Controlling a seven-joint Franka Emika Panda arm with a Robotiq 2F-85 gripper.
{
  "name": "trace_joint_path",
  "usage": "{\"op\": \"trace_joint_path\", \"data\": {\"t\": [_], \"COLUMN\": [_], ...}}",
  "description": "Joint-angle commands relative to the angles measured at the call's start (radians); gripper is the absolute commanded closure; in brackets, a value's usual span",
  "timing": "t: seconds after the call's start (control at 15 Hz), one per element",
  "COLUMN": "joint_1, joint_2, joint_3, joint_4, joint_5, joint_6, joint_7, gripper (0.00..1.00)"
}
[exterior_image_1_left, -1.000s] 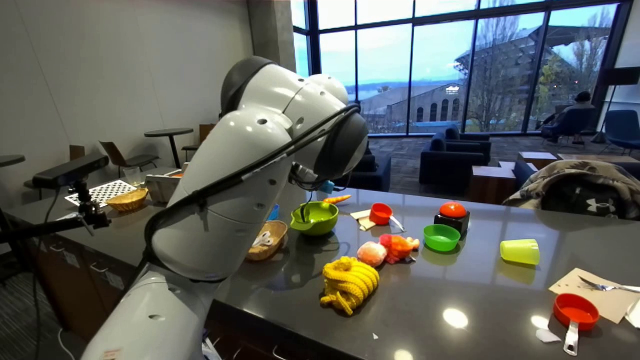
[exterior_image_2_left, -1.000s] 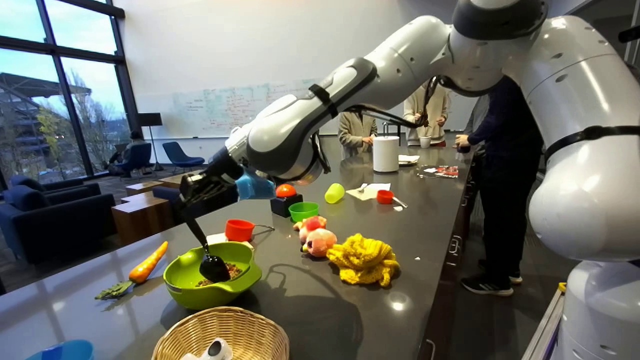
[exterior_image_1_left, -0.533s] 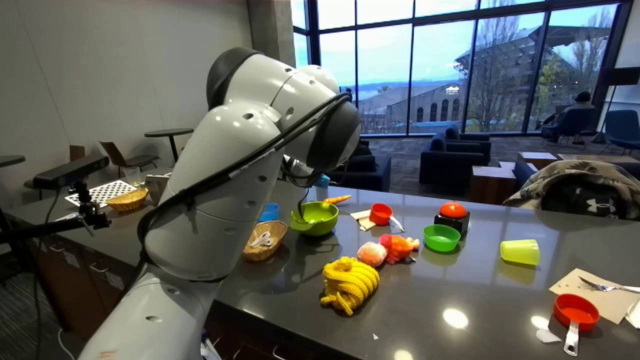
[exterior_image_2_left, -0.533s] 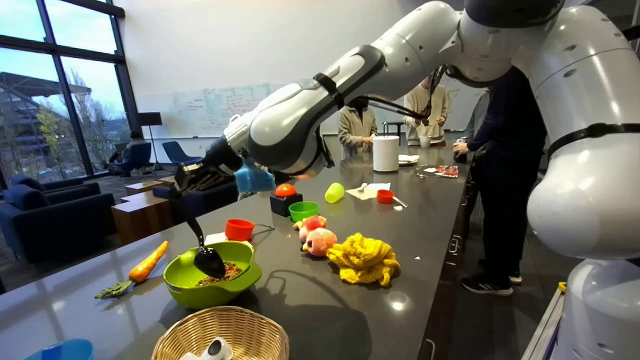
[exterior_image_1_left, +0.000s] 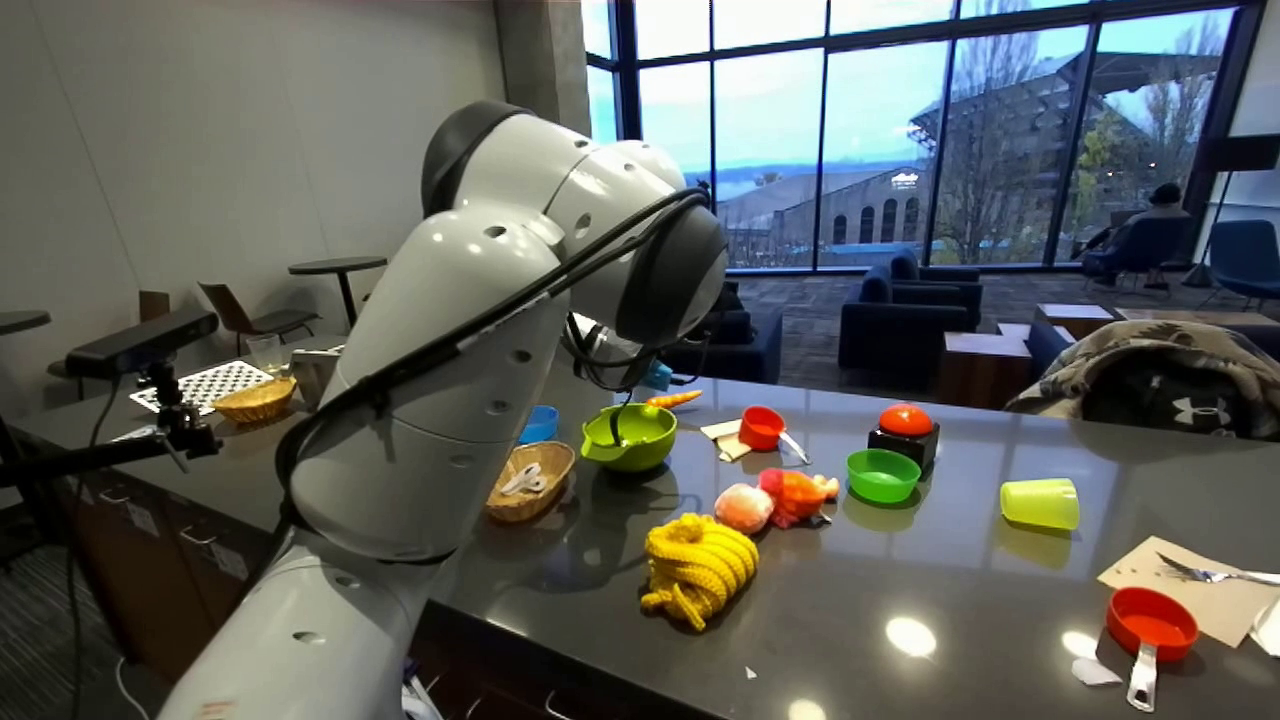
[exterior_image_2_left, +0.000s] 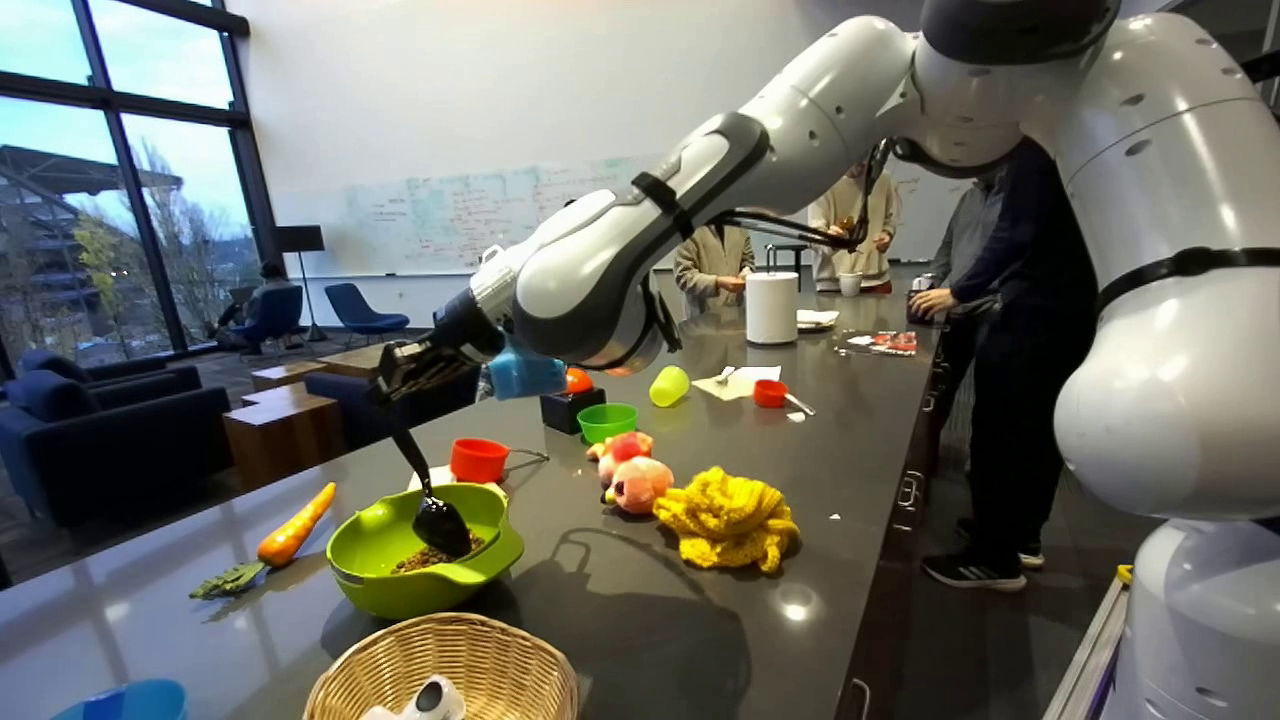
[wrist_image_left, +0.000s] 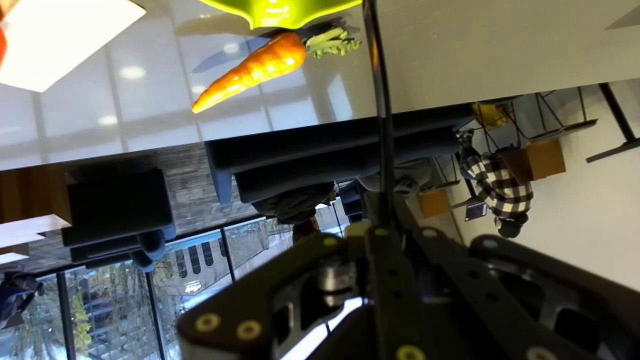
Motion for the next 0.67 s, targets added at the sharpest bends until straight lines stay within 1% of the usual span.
{"op": "trace_joint_path", "data": {"t": [0.0,0.33,0.4,0.6], "joint_1": [0.011,0.026,0.017,0.021], "joint_2": [-0.018,-0.025,0.0,0.0], "joint_3": [-0.011,-0.015,-0.005,-0.006], "joint_4": [0.002,0.0,0.002,0.002], "joint_5": [-0.003,0.002,0.0,0.0], "joint_6": [0.032,0.048,0.032,0.035], "joint_7": [-0.009,-0.012,-0.009,-0.009], "gripper": [0.99,0.99,0.96,0.96]}}
